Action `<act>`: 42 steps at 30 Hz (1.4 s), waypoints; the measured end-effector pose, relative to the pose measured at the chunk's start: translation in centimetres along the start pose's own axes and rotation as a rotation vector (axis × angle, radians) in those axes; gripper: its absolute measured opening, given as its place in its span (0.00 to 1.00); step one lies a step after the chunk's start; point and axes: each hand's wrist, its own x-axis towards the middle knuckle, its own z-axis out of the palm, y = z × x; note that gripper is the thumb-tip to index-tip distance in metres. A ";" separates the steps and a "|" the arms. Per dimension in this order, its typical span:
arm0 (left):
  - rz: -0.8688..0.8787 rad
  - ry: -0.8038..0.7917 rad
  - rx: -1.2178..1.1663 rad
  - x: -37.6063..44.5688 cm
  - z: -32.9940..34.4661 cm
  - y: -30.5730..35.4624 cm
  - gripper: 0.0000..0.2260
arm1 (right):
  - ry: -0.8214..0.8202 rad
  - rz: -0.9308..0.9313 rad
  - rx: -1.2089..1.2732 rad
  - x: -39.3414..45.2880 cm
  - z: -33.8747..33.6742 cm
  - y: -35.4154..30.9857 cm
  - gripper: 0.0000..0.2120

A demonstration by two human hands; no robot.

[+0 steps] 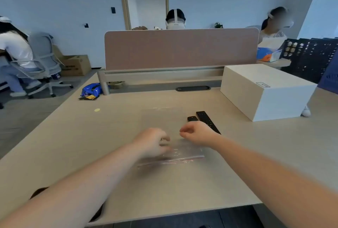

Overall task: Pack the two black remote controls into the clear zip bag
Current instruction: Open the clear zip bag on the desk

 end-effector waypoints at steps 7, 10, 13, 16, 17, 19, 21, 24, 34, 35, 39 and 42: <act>0.115 -0.088 0.038 -0.9 2.0 -0.1 0.18 | -0.010 0.003 0.004 -1.1 0.2 0.7 0.12; 0.205 -0.008 0.061 -1.4 2.5 0.4 0.11 | 0.009 0.011 0.030 -1.3 0.3 1.2 0.12; 0.272 0.018 0.232 -1.8 3.1 0.6 0.12 | 0.021 0.017 0.038 -1.5 0.4 1.3 0.11; 0.240 0.013 0.329 -1.9 3.1 0.9 0.13 | 0.043 0.023 0.044 -1.6 0.5 1.3 0.11; 0.215 0.013 0.314 -1.9 3.1 1.0 0.13 | 0.059 0.023 0.046 -1.7 0.5 1.2 0.11; 0.140 0.015 0.226 -1.6 2.9 1.1 0.12 | 0.099 0.013 0.055 -1.8 0.5 0.8 0.10; 0.055 0.033 0.135 -1.3 2.4 0.9 0.11 | 0.147 0.003 0.090 -1.9 0.3 0.6 0.09; -0.076 0.100 0.030 -1.0 1.9 0.5 0.09 | 0.220 0.012 0.145 -2.1 0.2 0.2 0.08; -0.228 0.232 -0.259 -0.6 2.6 0.3 0.06 | -0.060 0.194 0.298 -2.8 2.2 -0.4 0.09; -0.233 0.254 -0.313 -0.6 2.8 0.4 0.08 | -0.066 0.215 0.329 -2.8 2.5 -0.4 0.08; -0.250 0.266 -0.481 -0.2 3.4 1.0 0.12 | -0.063 0.250 0.370 -2.6 3.2 -0.6 0.10; -0.275 0.311 -0.626 0.2 3.5 1.2 0.12 | -0.071 0.272 0.422 -2.2 3.3 -0.9 0.14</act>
